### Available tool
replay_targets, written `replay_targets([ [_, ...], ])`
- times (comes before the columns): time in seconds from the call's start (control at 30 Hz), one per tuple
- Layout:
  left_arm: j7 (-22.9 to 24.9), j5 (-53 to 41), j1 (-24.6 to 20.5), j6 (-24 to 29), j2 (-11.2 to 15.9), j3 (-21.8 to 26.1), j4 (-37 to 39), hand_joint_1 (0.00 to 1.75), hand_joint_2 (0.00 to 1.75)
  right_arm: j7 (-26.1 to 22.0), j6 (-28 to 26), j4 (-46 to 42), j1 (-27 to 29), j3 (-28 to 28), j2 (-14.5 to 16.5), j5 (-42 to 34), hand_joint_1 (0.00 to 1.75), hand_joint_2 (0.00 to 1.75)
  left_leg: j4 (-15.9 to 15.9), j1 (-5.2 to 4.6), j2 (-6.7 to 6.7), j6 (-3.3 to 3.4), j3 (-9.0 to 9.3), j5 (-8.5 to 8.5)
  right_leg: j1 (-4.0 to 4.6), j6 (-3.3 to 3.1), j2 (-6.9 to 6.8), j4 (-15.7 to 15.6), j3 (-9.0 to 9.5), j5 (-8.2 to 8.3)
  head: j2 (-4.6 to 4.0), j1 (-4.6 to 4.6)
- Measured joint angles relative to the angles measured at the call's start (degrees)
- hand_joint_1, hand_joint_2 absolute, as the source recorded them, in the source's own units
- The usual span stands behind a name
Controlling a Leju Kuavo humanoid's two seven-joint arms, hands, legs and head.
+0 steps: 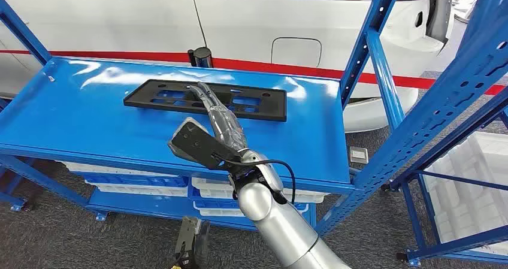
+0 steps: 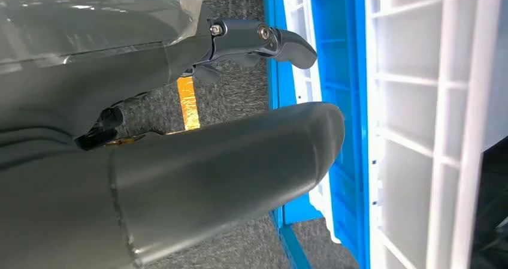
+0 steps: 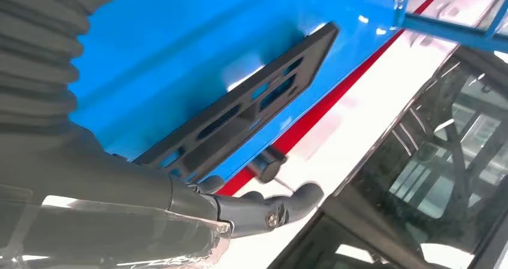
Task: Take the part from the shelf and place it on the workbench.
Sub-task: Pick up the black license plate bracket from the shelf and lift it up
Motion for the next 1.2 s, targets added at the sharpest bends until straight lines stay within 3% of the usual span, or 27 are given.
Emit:
replay_targets([
  [0.1, 0.0, 0.1, 0.0, 0.2, 0.1, -0.2, 0.0, 0.0, 0.0, 0.1, 0.0, 0.0, 0.0, -0.1, 0.0, 0.7, 0.0, 0.0, 0.0, 0.09, 0.02, 0.56, -0.04, 0.05, -0.16, -0.1, 0.02, 0.0, -0.07, 0.08, 0.0, -0.07],
  [0.17, 0.0, 0.2, -0.1, 0.3, 0.1, -0.4, 0.0, 0.0, 0.0, 0.3, 0.0, 0.0, -0.1, -0.1, 0.0, 1.7, 0.0, 0.0, -0.2, 0.13, 0.2, 1.07, 0.25, 0.19, -0.65, 0.23, 0.0, -0.8, 0.31, 0.41, 0.0, -0.29],
  [0.23, -0.1, 0.4, -0.1, 0.3, 0.2, -0.6, -0.1, 0.0, 0.0, 0.4, -0.1, -0.1, -0.1, -0.1, 0.1, 2.3, 0.0, 0.0, -3.9, 0.21, 0.33, 2.19, 2.64, 1.89, -0.65, 0.47, -0.22, -2.4, 1.26, 0.88, 0.0, -1.02],
  [0.27, -0.2, 0.6, -0.2, 0.4, 0.2, -0.6, -0.1, 0.0, 0.0, 0.4, -0.1, -0.1, -0.3, -0.1, 0.1, 2.5, 0.0, 0.0, -6.4, 0.26, 0.28, 3.08, 4.09, 3.03, -0.38, 0.27, -0.37, -2.1, 1.2, 0.44, 0.0, -1.34],
  [0.3, -0.3, 0.7, -0.3, 0.4, 0.2, -0.7, -0.1, 0.0, 0.0, 0.4, -0.1, -0.1, -0.5, 0.0, 0.0, 2.7, 0.0, 0.0, -8.7, 0.49, 0.23, 3.83, 5.44, 4.03, -0.13, -0.05, -0.5, -0.4, 0.39, -0.48, 0.0, -1.64],
  [0.37, -0.3, 0.9, -0.5, 0.4, 0.1, -0.7, -0.1, 0.0, 0.0, 0.3, -0.1, 0.0, -0.6, 0.1, -0.1, 2.9, 0.0, 0.0, -10.1, 1.11, 0.08, 3.99, 6.1, 4.37, -0.32, -0.29, -0.6, 6.6, -3.12, -3.32, 0.0, -1.46],
  [0.43, -0.4, 1.1, -0.3, 0.3, 0.1, -0.8, -0.1, 0.0, 0.0, 0.4, -0.1, 0.3, -0.3, 0.1, -0.1, 3.0, 0.0, 0.0, -9.5, 2.01, -0.35, 2.83, 5.9, 3.87, -1.0, 0.71, -0.63, 11.0, -5.44, -4.27, 0.0, -1.25],
  [0.47, -0.4, 1.2, -0.2, 0.3, 0.1, -0.8, -0.1, 0.0, 0.0, 0.4, -0.1, 0.4, -0.3, 0.1, -0.1, 3.0, 0.0, 0.0, -8.8, 2.57, -0.77, 1.96, 5.66, 3.42, -1.48, 1.61, -0.65, 10.2, -5.02, -3.5, 0.0, -1.22],
  [0.53, -0.4, 1.3, -0.1, 0.3, 0.1, -0.8, -0.1, 0.0, 0.0, 0.4, -0.1, 0.6, -0.3, 0.1, -0.1, 3.1, 0.0, 0.0, -6.2, 3.9, -1.8, -0.38, 4.66, 1.88, -2.52, 3.67, 0.04, 4.2, -1.77, -1.04, 0.0, -1.11],
  [0.57, -0.5, 1.3, -0.1, 0.4, 0.2, -0.8, -0.1, 0.0, 0.0, 0.4, 0.0, 0.7, -0.2, 0.1, 0.0, 3.1, 0.0, 0.0, -4.5, 4.41, -2.32, -1.66, 3.78, 0.94, -2.76, 4.16, 1.0, 1.8, -0.39, -0.49, 0.0, -0.76],
  [0.6, -0.6, 1.3, -0.1, 0.4, 0.2, -0.8, -0.1, 0.0, 0.0, 0.3, 0.0, 0.7, -0.2, 0.1, 0.0, 3.1, 0.0, 0.0, -3.0, 4.77, -2.72, -2.73, 2.87, 0.22, -2.78, 3.97, 1.86, 0.8, 0.24, -0.54, 0.0, -0.59],
  [0.63, -0.7, 1.3, 0.0, 0.4, 0.2, -0.8, -0.1, 0.0, 0.0, 0.3, 0.0, 0.8, -0.1, 0.1, 0.0, 3.1, 0.0, 0.0, -2.2, 4.96, -2.98, -3.48, 2.15, -0.16, -2.46, 3.34, 2.52, 1.2, 0.11, -1.11, 0.0, -0.73],
  [0.7, -0.8, 1.4, 0.1, 0.4, 0.2, -0.8, -0.1, 0.0, 0.0, 0.3, 0.0, 0.9, 0.0, 0.1, 0.0, 3.1, 0.0, 0.0, -2.1, 5.26, -3.4, -4.37, 1.53, -0.03, -1.88, 1.74, 2.14, 2.0, -0.2, -1.45, 0.0, -1.38],
  [0.77, -0.8, 1.7, 0.1, 0.5, 0.2, -0.8, -0.1, 0.0, 0.0, 0.3, 0.1, 1.0, -0.1, 0.2, 0.1, 3.1, 0.0, 0.0, -0.9, 5.25, -1.51, -4.53, 0.8, -0.45, -1.84, 0.59, 0.89, 1.8, 0.1, -1.52, 0.0, -2.1],
  [0.8, -0.9, 1.8, 0.1, 0.5, 0.2, -0.8, -0.1, 0.0, 0.0, 0.3, 0.1, 1.0, -0.2, 0.2, 0.1, 3.1, 0.0, 0.0, 1.6, 4.97, -0.04, -4.29, -0.48, -1.49, -1.85, 0.1, 0.1, 1.6, 0.35, -1.59, 0.0, -2.39],
  [0.87, -1.0, 1.9, 0.0, 0.5, 0.2, -0.8, -0.1, 0.0, 0.0, 0.2, 0.1, 1.1, -0.3, 0.2, 0.1, 3.1, 0.0, 0.0, 9.7, 4.16, 2.34, -3.56, -4.96, -4.69, -1.64, -0.57, -1.58, 1.5, 0.68, -1.88, 0.0, -2.82],
  [0.93, -1.0, 2.0, 0.1, 0.5, 0.2, -0.8, -0.1, 0.0, 0.0, 0.2, 0.2, 1.2, -0.2, 0.2, 0.1, 3.1, 0.0, 0.0, 15.8, 3.66, 2.58, -3.0, -8.94, -6.19, -1.35, -0.91, -3.17, 1.5, 0.86, -2.15, 0.0, -2.81],
  [0.97, -1.0, 2.0, 0.1, 0.6, 0.3, -0.8, -0.1, 0.0, 0.0, 0.2, 0.3, 1.2, -0.2, 0.2, 0.1, 3.1, 0.0, 0.0, 16.0, 3.52, 2.69, -2.73, -9.49, -5.35, -1.3, -0.97, -3.85, 1.5, 0.99, -2.28, 0.0, -2.84],
  [1.0, -1.0, 2.0, 0.1, 0.6, 0.3, -0.8, -0.1, 0.0, 0.0, 0.2, 0.3, 1.2, -0.2, 0.2, 0.1, 3.1, 0.0, 0.0, 13.9, 3.44, 3.01, -2.48, -8.76, -3.43, -1.37, -0.88, -4.45, 1.5, 1.19, -2.44, 0.0, -2.85],
  [1.03, -1.0, 2.0, 0.1, 0.6, 0.3, -0.8, -0.1, 0.0, 0.0, 0.2, 0.3, 1.2, -0.3, 0.3, 0.1, 3.1, 0.0, 0.0, 10.2, 3.39, 3.85, -2.35, -7.17, -1.16, -1.48, -0.64, -4.95, 1.5, 1.47, -2.66, 0.0, -2.89],
  [1.1, -1.0, 2.0, 0.0, 0.5, 0.3, -0.8, -0.2, 0.0, 0.0, 0.2, 0.3, 1.3, -0.5, 0.3, 0.1, 3.1, 0.0, 0.0, 4.2, 2.76, 5.76, -2.46, -4.34, 1.36, -1.19, 0.19, -5.66, 1.5, 1.9, -3.1, 0.0, -3.21],
  [1.13, -1.0, 2.1, 0.0, 0.4, 0.2, -0.8, -0.2, 0.0, 0.0, 0.3, 0.3, 1.3, -0.6, 0.3, 0.1, 3.1, 0.0, 0.0, 3.0, 2.43, 6.23, -2.46, -3.86, 1.53, -1.01, 0.61, -5.95, 1.4, 2.13, -3.2, 0.0, -3.24],
  [1.2, -1.0, 2.1, -0.1, 0.3, 0.2, -0.8, -0.2, 0.0, 0.0, 0.3, 0.4, 1.3, -0.8, 0.4, 0.1, 3.1, 0.0, 0.0, 3.0, 2.04, 5.25, -1.85, -4.16, 1.32, -0.97, 1.29, -6.78, 0.5, 2.79, -3.1, 0.0, -3.12],
])
